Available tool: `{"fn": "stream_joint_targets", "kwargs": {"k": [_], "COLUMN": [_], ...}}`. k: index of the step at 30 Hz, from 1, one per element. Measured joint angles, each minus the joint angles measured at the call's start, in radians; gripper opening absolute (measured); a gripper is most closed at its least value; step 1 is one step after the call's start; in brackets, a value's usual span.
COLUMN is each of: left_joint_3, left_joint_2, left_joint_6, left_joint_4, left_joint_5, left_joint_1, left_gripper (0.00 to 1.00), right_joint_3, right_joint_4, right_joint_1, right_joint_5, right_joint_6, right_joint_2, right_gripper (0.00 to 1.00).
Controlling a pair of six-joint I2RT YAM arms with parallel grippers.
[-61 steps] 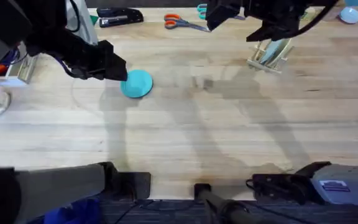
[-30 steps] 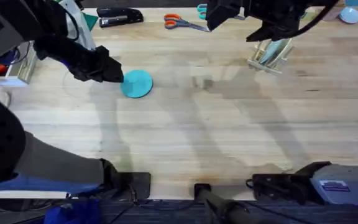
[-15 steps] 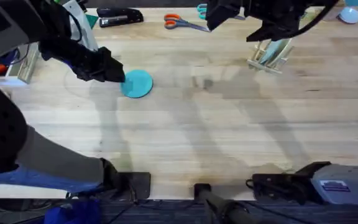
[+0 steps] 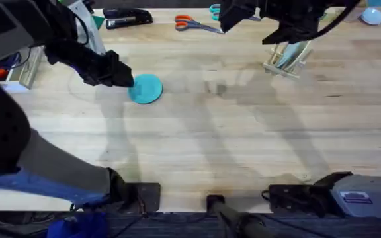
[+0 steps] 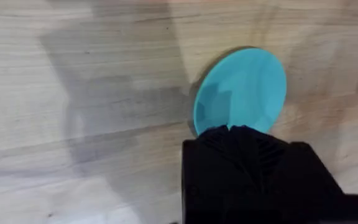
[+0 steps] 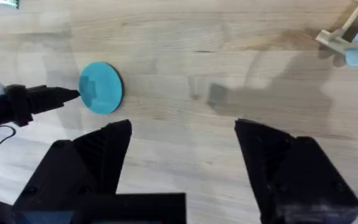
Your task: Pick up the plates from the table one by one and place each into a slot on the dish rack.
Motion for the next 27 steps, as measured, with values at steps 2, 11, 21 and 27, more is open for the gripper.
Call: {"fn": "stream_joint_targets", "kwargs": {"k": [2,11,21,27], "left_joint_3": [0.0,0.022,0.048,0.048], "left_joint_2": [0.032,0.13,0.168,0.169], "left_joint_6": [0.0,0.002,0.002,0.002], "left_joint_4": [0.011,0.045,0.047,0.047], "left_joint_5": [0.002,0.034,0.091,0.092], "left_joint_1": [0.0,0.004,0.01,0.01], "left_gripper": [0.042,0.042,0.042,0.042], "right_joint_3": [0.0,0.0,0.0,0.0], "right_joint_4": [0.0,0.0,0.0,0.0], "right_joint_1": [0.0,0.0,0.0,0.0], "right_joint_5": [0.0,0.0,0.0,0.0], "right_joint_6": [0.0,0.0,0.004,0.007], "right_joint_2": [0.0,0.0,0.0,0.0], "right_gripper": [0.995,0.995,0.994,0.994]}}
